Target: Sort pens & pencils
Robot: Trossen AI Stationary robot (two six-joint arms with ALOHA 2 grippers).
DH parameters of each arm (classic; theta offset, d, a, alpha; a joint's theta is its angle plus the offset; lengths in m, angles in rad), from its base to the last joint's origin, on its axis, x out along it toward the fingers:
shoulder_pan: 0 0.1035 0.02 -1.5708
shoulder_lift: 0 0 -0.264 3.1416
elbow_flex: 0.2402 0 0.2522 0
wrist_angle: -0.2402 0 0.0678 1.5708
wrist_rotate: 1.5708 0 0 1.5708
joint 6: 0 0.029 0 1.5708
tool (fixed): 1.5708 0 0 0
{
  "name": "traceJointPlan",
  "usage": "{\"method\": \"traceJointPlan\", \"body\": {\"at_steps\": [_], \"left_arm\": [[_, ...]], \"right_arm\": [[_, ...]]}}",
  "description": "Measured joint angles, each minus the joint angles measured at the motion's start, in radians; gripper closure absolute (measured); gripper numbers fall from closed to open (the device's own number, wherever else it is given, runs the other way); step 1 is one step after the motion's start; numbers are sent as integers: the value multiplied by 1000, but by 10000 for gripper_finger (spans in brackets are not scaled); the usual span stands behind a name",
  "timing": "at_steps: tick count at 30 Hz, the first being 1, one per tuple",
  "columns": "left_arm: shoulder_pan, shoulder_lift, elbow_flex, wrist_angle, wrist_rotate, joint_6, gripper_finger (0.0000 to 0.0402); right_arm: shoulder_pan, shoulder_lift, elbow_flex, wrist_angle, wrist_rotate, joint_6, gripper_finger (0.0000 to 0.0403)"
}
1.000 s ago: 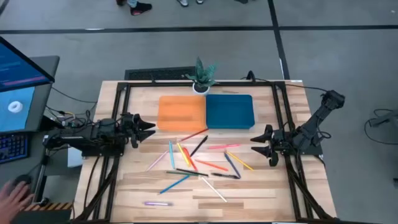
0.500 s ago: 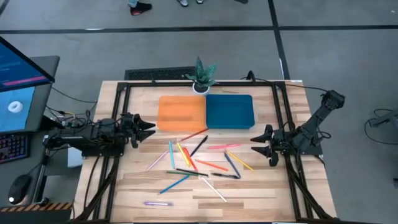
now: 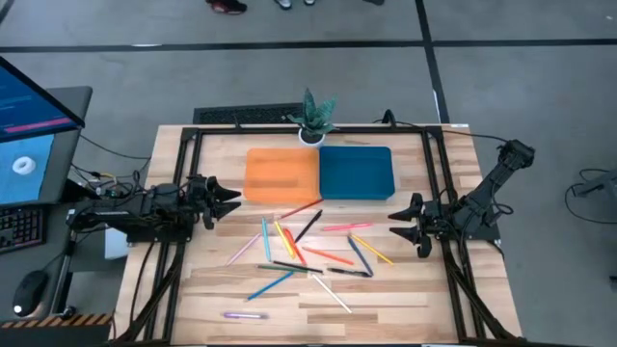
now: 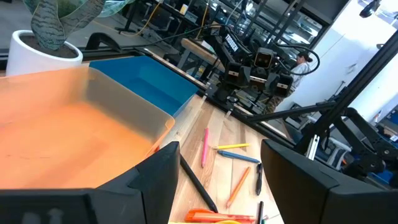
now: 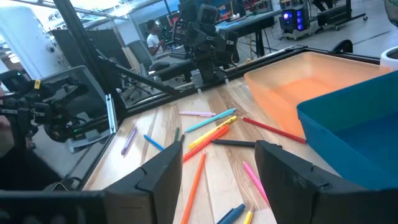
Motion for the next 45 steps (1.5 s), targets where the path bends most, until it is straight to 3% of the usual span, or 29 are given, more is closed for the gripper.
{"method": "traceJointPlan", "body": {"at_steps": [9,15,19,30,33,37,39,41,43,45], "left_arm": [[0,0,-1,9,-1,0,185],[0,0,-6,67,-54,-41,185],[0,0,-6,70,-55,-93,185],[0,0,-3,88,-249,-438,185],[-1,2,-3,192,-243,-562,185],[-21,41,-1,537,-191,-603,185],[-38,88,33,724,-191,-545,185],[-60,145,116,794,-190,-467,185],[-84,225,240,712,-166,-397,187],[-108,325,396,513,-130,-373,192]], "right_arm": [[0,0,0,0,0,0,179],[0,0,0,-1,2,0,179],[-19,0,0,-49,118,0,179],[-71,0,0,-78,109,20,179],[-73,0,0,-51,85,192,179],[-73,0,0,-18,28,422,179],[-76,0,0,-21,27,459,179],[-79,0,0,-22,26,472,179],[-79,0,0,-22,26,489,179],[-79,0,0,-26,26,516,179]]}}
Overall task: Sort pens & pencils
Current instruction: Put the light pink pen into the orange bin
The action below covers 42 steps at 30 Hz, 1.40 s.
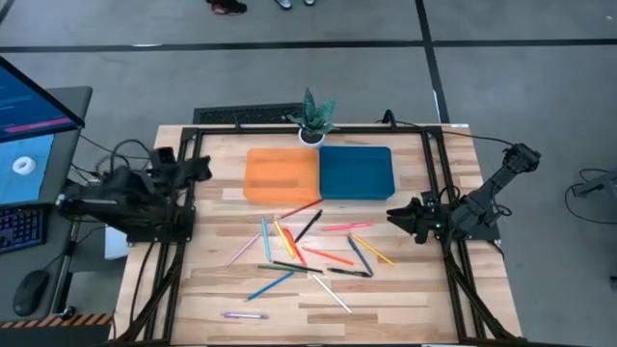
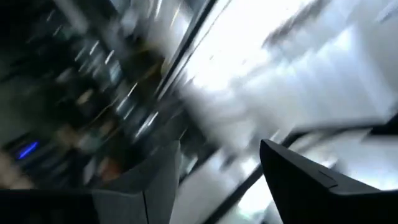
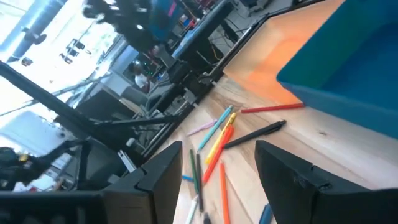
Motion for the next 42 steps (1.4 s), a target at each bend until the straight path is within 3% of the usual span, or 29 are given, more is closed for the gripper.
{"method": "traceJointPlan", "body": {"at_steps": [5,8,11,13,21,27,31,42], "left_arm": [[-59,303,412,-730,157,-85,203],[-103,483,597,-1146,205,-137,205],[-141,644,697,-1415,181,-167,205],[-164,731,711,-1503,156,-171,205],[-228,959,608,-1529,147,-168,198],[-230,1049,474,-1375,235,-199,149],[-246,1123,433,-1349,236,-231,123],[-311,1268,432,-1297,169,-232,149]], "right_arm": [[0,0,0,-10,0,-21,179],[0,0,0,-10,0,-24,179],[0,0,0,-11,0,-24,179],[2,0,0,-10,0,-24,179],[8,0,0,-11,0,7,179],[8,0,0,-11,0,7,179],[8,0,0,-11,0,26,179],[8,0,0,-11,0,28,179]]}}
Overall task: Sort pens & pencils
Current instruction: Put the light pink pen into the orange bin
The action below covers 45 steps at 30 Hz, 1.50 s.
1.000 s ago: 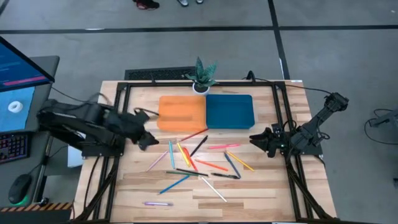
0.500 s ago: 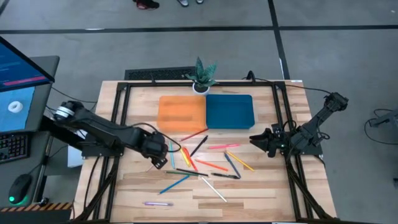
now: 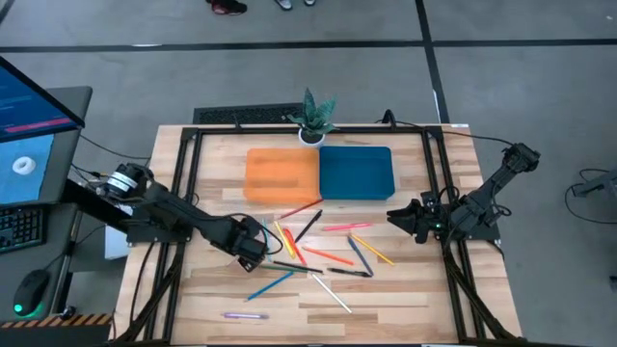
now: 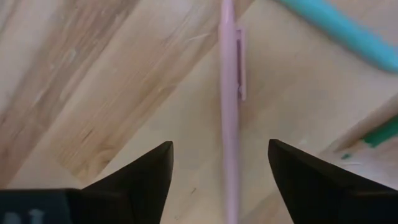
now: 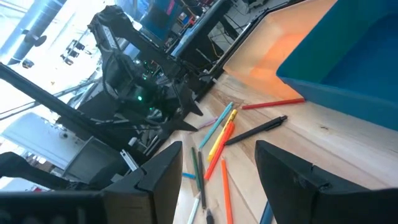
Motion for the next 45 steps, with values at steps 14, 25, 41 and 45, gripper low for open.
{"method": "traceJointPlan", "body": {"at_steps": [14,25,41,45], "left_arm": [[18,94,8,44,142,66,277],[38,98,47,30,143,61,385],[47,-74,343,-194,20,-5,391],[82,-194,412,-178,-167,-28,391]], "right_arm": [[0,0,0,0,0,-1,179],[0,0,0,-11,0,-2,179],[0,0,0,-16,0,-2,179],[0,0,0,-16,1,-11,179]]}}
